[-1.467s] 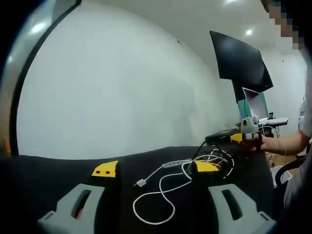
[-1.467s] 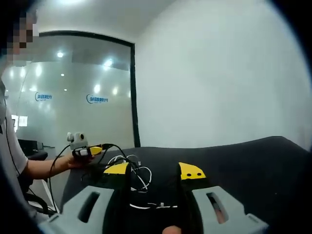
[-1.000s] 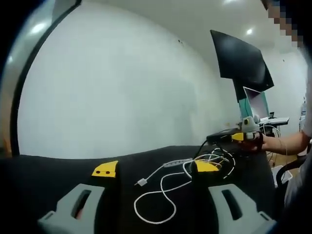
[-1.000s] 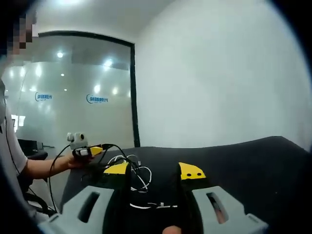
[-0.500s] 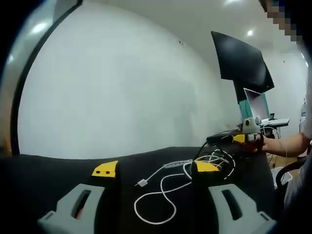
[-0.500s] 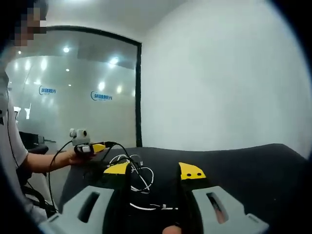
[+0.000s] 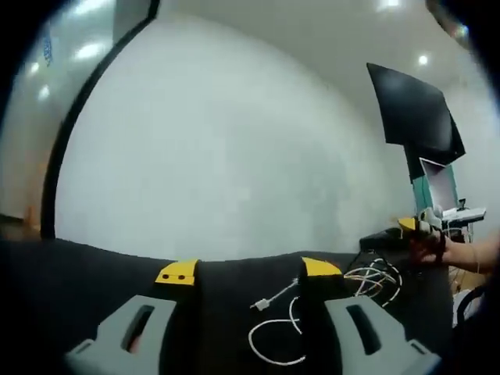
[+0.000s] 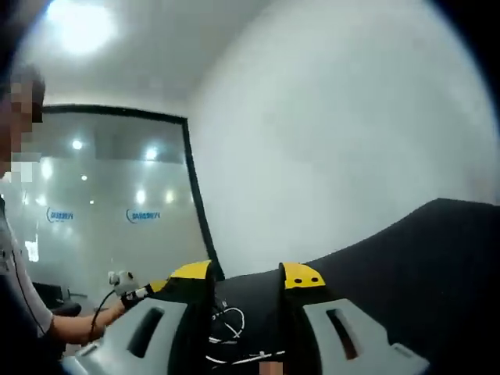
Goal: Grab the wires, straighten them and put them on the rack
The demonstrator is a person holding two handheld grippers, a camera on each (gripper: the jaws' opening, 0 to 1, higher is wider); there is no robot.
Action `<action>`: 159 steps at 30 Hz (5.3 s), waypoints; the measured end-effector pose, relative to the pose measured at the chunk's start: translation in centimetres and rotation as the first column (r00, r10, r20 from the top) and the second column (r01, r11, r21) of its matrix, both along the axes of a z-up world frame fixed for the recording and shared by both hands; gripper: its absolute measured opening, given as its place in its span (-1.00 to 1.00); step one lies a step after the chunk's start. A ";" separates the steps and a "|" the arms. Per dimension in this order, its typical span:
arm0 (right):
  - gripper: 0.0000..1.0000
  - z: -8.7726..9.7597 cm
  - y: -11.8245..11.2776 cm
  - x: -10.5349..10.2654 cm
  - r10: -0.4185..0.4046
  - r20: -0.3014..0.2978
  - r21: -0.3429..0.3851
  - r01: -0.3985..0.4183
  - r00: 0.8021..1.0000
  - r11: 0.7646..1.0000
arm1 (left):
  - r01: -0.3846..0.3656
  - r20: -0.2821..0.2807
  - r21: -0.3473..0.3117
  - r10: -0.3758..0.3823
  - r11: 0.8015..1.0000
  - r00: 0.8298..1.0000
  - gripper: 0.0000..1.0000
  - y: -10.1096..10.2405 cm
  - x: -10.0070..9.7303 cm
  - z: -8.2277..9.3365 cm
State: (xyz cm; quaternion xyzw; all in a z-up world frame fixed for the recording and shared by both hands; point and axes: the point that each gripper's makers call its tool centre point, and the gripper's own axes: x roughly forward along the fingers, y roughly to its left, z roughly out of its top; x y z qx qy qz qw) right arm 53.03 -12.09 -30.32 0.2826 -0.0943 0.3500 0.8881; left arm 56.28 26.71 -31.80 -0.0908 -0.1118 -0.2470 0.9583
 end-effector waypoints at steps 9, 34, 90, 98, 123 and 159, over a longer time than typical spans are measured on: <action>-0.41 -0.9 0.4 1.1 -0.069 0.077 -0.194 0.082 0.995 0.977 | 0.024 0.000 0.095 -0.024 0.995 1.000 0.00 -1.6 -0.1 -0.8; -0.60 -8.3 25.5 9.0 0.083 -0.608 -0.673 -0.567 0.790 0.475 | 0.002 -0.033 0.073 0.001 0.997 0.999 -0.15 -1.0 -0.1 -1.1; -0.96 46.1 12.2 -3.7 0.006 0.406 -0.323 0.138 0.914 0.936 | -0.251 0.404 0.527 0.021 0.812 0.914 -1.00 -12.7 -3.2 24.7; -0.60 31.8 13.7 2.4 0.121 0.245 -0.464 0.007 0.962 0.886 | -0.505 0.565 0.557 0.144 0.660 0.812 -1.00 -7.5 -2.5 38.8; -0.21 4.8 10.8 0.3 0.102 0.186 -0.698 0.058 0.977 0.714 | -0.520 0.319 0.645 0.421 0.560 0.849 -1.00 9.6 2.8 38.8; -0.41 -6.5 -1.9 6.3 -0.362 -0.038 -0.483 0.301 0.931 0.823 | 0.561 -0.629 0.480 -0.182 0.674 0.756 -0.16 -9.1 -11.0 -11.6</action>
